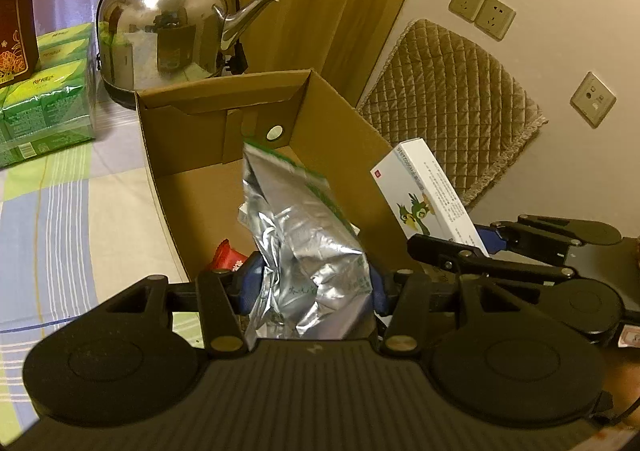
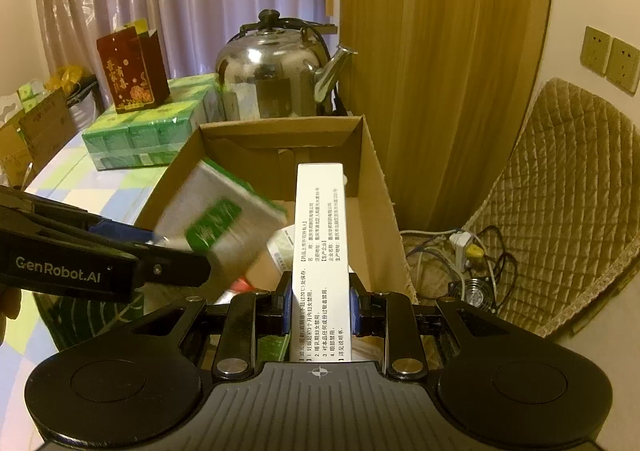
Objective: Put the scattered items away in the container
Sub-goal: 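Lower the pouch and white box into the cardboard box and open both tools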
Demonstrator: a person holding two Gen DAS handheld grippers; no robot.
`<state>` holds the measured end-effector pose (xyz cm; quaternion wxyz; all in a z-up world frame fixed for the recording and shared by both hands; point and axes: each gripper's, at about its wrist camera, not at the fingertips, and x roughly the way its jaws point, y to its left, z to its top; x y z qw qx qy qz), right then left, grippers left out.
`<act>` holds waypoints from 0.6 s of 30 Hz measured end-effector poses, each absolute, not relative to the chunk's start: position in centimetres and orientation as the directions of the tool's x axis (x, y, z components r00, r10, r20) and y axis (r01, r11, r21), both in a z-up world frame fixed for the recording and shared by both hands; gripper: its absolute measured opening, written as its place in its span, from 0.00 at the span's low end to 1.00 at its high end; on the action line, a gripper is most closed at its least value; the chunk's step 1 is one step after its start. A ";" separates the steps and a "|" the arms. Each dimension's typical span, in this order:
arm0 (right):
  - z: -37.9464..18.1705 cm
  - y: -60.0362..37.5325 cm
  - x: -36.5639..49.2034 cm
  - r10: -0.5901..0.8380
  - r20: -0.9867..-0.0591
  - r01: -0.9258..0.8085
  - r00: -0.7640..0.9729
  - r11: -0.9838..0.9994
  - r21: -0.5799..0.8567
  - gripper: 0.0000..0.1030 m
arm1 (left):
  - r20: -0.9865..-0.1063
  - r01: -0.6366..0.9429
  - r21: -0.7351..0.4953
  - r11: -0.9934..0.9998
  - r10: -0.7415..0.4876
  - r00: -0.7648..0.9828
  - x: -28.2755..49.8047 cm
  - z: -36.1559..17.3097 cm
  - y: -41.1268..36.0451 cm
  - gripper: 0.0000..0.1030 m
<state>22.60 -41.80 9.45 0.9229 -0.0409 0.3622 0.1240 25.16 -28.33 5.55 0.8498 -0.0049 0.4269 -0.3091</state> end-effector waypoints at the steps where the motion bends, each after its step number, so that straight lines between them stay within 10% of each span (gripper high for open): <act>1: 9.4 -41.8 22.6 0.199 -0.680 -0.259 0.706 0.966 0.014 0.22 | -0.723 0.522 -0.270 0.809 -0.528 0.445 25.2 5.5 -28.4 0.42; 3: 9.3 -41.7 22.8 0.199 -0.682 -0.259 0.704 0.966 0.014 0.22 | -0.722 0.525 -0.273 0.806 -0.532 0.443 25.4 5.4 -28.4 0.31; 18: 8.8 -41.3 23.0 0.201 -0.692 -0.260 0.693 0.965 0.019 0.22 | -0.723 0.534 -0.248 0.808 -0.522 0.453 24.9 5.6 -28.2 0.31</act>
